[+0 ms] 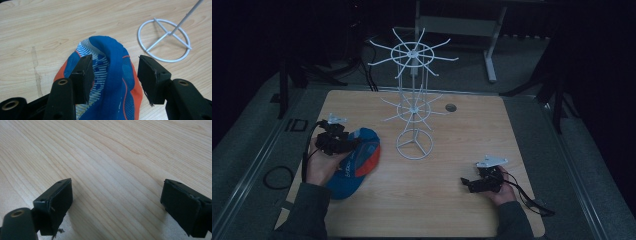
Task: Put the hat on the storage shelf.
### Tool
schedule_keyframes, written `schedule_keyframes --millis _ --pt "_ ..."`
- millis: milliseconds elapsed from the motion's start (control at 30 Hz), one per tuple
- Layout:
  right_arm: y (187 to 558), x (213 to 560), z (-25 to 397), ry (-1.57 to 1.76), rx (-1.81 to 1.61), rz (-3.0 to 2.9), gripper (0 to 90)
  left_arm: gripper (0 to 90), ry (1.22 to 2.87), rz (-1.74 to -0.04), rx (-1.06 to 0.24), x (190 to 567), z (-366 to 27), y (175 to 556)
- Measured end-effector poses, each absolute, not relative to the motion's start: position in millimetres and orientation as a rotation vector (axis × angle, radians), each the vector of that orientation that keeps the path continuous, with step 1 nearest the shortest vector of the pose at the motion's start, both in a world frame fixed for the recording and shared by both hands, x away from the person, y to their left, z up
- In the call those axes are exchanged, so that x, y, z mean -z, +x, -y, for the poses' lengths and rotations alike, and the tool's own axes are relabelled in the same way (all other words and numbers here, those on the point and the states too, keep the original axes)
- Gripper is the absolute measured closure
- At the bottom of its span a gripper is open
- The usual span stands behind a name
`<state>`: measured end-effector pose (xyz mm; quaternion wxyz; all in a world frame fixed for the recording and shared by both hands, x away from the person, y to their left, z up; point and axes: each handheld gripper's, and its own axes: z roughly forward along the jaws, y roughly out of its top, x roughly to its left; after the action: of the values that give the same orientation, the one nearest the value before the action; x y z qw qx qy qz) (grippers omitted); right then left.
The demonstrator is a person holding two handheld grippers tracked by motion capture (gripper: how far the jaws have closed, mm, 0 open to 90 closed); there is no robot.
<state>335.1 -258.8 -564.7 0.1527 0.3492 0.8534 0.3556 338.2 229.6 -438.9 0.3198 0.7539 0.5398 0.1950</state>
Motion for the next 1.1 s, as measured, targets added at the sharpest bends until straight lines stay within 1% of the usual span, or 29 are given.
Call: schedule_keyframes --millis 100,233,367,833,1100 --pt "335 565 259 1.002 -1.02 -2.448 10.4 45.6 1.995 -1.42 -0.515 440 -229 340" --pt "335 565 259 1.0 -1.02 -2.449 10.4 39.4 2.01 -1.425 -0.521 441 -228 342" --pt "335 565 259 1.0 -1.02 -2.449 10.4 35.8 2.023 -1.425 -0.52 443 -227 343" --pt "335 565 259 1.002 -1.022 -2.449 10.4 32.8 2.067 -1.445 -0.503 452 -229 349" --pt "335 565 259 1.001 -1.02 -2.45 10.4 29.2 2.089 -1.466 -0.479 459 -229 353"
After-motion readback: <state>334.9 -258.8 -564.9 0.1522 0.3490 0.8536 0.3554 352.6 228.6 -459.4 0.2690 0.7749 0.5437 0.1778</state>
